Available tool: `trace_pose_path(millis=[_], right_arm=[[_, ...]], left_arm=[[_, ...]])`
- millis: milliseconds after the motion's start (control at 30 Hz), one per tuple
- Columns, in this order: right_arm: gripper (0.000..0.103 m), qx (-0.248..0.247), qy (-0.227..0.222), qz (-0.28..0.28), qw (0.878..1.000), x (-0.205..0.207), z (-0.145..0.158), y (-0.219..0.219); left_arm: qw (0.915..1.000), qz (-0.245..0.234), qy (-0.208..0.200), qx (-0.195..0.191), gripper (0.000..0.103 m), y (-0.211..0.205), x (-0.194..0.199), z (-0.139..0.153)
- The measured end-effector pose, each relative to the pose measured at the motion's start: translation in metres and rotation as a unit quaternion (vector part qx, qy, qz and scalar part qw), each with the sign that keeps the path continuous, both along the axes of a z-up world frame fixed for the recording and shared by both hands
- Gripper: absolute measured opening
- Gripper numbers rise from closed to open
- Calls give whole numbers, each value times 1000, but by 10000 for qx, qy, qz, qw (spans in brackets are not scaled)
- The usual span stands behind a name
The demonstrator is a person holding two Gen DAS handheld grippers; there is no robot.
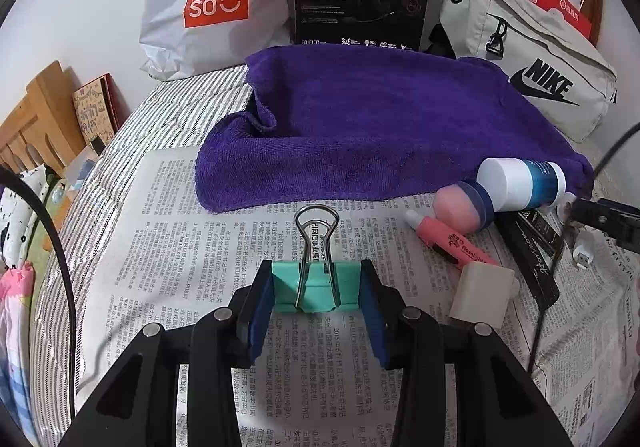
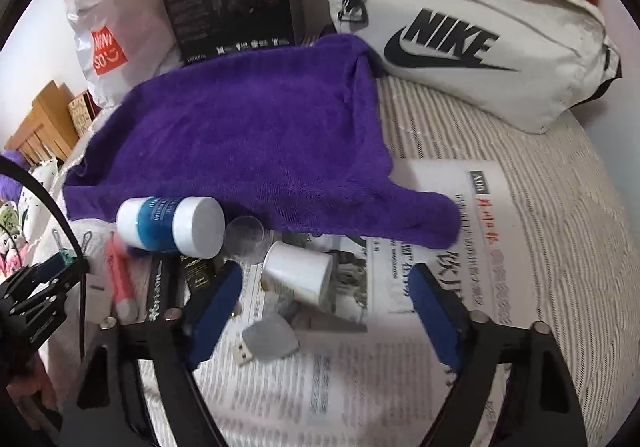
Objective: Organize rigid objects
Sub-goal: 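Grasp the green binder clip with the left tool while the right tool grasps the white jar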
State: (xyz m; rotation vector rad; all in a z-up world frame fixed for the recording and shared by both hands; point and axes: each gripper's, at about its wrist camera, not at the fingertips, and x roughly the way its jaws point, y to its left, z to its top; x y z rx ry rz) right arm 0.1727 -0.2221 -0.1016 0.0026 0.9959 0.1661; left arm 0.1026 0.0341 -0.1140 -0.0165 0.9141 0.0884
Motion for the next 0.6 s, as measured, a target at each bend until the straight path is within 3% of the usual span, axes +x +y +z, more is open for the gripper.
trace_pose_path(millis=[67,133,400,600], right_arm=[[61,-76,84,67,9999,5,-6,2],[54,-173,161,126,9996,6,-9,1],[54,-208,158,47,9996,11,-8,-11],[52,-291,33,296,9991,16,-10,-4]], left_arm=[[10000,-5,2,-13,40,0,0,0],[10000,-7,-12,-34,40,1,0,0],[10000,-21,-71,-37,40,1,-2,0],[10000,-70,-52,-48,40,1,-2,1]])
